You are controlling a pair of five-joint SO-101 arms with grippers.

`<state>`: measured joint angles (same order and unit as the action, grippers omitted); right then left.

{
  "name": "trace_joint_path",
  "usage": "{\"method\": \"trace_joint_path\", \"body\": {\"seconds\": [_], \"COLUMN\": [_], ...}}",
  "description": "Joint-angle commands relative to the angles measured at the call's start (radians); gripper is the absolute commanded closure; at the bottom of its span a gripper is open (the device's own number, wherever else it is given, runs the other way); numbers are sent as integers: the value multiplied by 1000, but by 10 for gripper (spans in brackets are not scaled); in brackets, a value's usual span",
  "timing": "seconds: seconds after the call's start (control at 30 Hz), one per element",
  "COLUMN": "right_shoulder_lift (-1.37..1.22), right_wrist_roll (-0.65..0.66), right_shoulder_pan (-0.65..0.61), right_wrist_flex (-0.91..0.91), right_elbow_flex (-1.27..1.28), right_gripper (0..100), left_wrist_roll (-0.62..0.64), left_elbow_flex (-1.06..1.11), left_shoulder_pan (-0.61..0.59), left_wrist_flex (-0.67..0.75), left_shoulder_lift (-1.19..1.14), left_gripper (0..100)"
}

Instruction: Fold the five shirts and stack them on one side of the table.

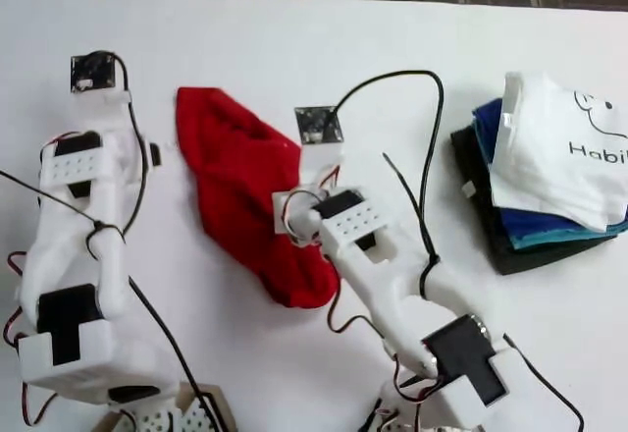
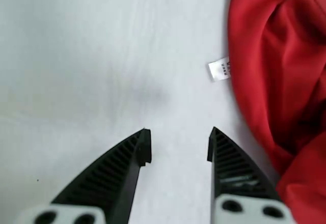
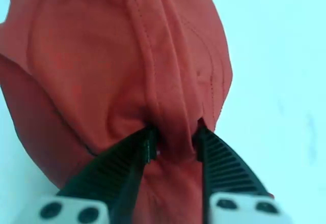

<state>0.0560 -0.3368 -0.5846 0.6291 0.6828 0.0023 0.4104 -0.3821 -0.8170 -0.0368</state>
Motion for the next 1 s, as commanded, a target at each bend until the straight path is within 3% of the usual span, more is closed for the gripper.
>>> {"method": "trace_joint_path", "body": {"seconds": [0.0, 0.1, 0.23, 0.53, 0.8, 0.97], "right_shoulder_lift": [1, 5, 5, 116, 91, 15], "right_wrist_roll": [3, 3, 3, 14, 186, 358], "right_shoulder_pan": [16, 70, 171, 346, 272, 234], "right_wrist_flex": [-10, -10, -12, -38, -133, -133], "right_elbow_flex": [-37, -37, -41, -43, -37, -41], "right_gripper": [846, 854, 990, 978, 978, 978], "left_wrist_roll": [3, 3, 3, 3, 3, 3], "left_elbow_flex": [-4, -4, -4, -4, -4, -4], "left_shoulder_pan": [8, 8, 8, 8, 8, 8], "left_wrist_flex": [18, 18, 18, 18, 18, 18], "left_shoulder_lift": [52, 52, 52, 52, 52, 52], "left_gripper": [797, 797, 797, 797, 797, 797]}}
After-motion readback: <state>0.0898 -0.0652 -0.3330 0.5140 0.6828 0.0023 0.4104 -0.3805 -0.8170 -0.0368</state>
